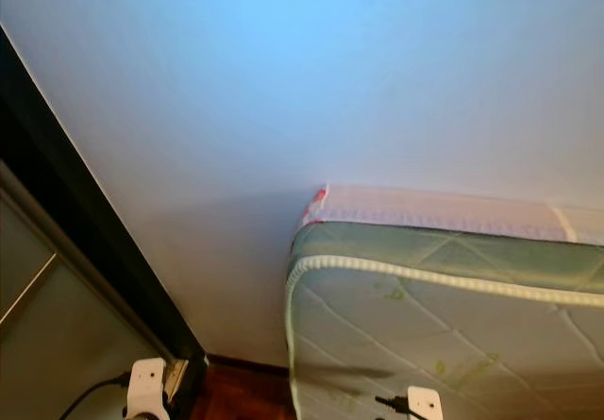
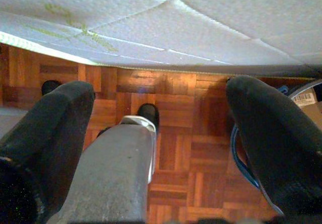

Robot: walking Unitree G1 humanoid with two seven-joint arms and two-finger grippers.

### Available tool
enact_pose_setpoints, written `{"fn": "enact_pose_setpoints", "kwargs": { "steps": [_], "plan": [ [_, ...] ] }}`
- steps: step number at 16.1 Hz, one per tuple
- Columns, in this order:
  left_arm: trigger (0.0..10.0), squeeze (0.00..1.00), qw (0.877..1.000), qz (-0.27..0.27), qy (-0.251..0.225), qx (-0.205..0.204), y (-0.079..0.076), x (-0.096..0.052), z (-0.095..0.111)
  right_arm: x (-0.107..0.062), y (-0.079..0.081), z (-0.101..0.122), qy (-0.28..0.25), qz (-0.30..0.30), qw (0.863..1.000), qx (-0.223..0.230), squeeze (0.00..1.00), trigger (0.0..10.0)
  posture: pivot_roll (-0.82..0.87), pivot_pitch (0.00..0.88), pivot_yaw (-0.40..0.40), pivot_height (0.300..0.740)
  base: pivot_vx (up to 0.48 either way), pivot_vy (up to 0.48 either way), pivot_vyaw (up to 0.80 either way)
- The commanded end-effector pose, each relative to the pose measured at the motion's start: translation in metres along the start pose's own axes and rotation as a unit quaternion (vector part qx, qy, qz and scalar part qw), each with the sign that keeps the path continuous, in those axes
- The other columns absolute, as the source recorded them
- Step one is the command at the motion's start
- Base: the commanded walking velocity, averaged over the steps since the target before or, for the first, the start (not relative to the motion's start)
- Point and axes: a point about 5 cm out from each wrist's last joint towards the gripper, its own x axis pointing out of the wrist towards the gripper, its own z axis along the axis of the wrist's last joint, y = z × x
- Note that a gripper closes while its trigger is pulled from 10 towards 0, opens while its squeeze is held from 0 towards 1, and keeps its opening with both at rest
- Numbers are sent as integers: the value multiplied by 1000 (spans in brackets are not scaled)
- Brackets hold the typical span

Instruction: Clean up the room

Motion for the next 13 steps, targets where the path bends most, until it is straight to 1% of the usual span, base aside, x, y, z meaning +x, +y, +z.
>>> {"fn": "enact_pose_setpoints", "kwargs": {
  "steps": [1,13],
  "plan": [
    [10000,0,997,2,70,32,10,4,3,6,1,38,-19,22,999,-24,0,10000,-27,0,-4,740,0,0,0],
    [10000,0,997,3,66,26,10,4,5,6,0,38,-20,20,999,-20,0,10000,-24,0,-8,740,0,0,0]
  ]
}}
